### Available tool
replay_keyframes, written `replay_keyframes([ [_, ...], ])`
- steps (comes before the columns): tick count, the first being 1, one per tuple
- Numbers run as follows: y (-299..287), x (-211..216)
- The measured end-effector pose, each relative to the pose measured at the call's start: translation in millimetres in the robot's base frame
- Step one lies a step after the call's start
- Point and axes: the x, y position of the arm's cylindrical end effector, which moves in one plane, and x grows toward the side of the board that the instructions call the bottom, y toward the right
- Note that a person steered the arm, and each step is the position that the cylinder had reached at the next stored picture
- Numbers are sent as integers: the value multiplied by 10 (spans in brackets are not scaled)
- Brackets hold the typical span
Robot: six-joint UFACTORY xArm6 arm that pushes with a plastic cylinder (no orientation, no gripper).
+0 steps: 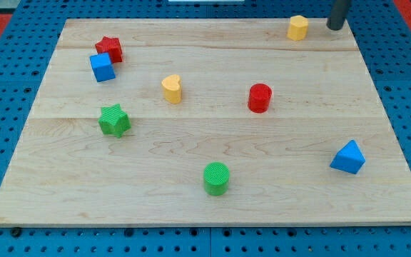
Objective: Push the red circle up and a bit right
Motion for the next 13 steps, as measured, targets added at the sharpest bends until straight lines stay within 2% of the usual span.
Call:
replay_keyframes([
  [1, 90, 286],
  [3, 90, 461],
  [4, 140, 886],
  [5, -104, 1090],
  [6, -520, 1090],
  [7, -529, 1244],
  [8, -437, 1802],
  [9, -1143, 1873],
  [10, -1730, 2254],
  [11, -2193, 2216],
  [12, -2082, 1936],
  [13, -1711, 1820],
])
